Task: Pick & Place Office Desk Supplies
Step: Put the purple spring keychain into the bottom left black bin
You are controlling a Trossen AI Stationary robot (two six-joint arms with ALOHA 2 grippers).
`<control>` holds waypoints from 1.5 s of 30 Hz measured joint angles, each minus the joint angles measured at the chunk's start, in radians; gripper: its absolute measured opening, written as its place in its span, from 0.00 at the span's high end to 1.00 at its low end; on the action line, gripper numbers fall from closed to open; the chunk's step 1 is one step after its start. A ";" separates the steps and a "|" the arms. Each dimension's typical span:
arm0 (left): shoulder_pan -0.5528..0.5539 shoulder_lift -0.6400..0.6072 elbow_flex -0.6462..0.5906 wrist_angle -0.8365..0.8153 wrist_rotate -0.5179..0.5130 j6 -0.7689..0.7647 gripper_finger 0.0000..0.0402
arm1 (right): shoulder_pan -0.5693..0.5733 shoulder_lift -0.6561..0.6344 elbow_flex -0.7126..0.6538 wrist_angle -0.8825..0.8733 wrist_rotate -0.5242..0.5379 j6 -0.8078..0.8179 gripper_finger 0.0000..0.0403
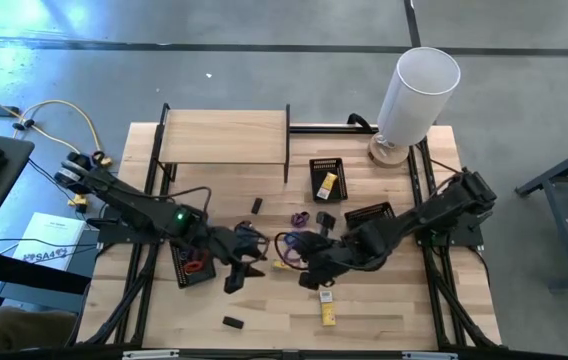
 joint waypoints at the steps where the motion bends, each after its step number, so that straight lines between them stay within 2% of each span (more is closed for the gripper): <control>1: 0.008 -0.004 0.000 -0.003 -0.009 0.006 0.49 | 0.000 0.000 0.010 -0.002 0.016 -0.007 0.99; 8: 0.061 -0.010 0.000 0.100 -0.009 0.031 0.49 | 0.004 0.004 0.031 0.018 0.059 -0.025 0.99; 18: 0.126 -0.009 0.000 0.112 -0.005 0.029 0.49 | 0.004 0.009 0.031 0.053 0.064 -0.056 0.99; 28: 0.132 -0.009 0.000 0.187 0.012 0.022 0.49 | -0.024 0.020 0.031 0.100 0.073 -0.130 0.99; 45: 0.136 -0.008 0.000 0.147 -0.031 0.022 0.49 | -0.031 0.026 0.032 0.154 0.134 -0.218 0.99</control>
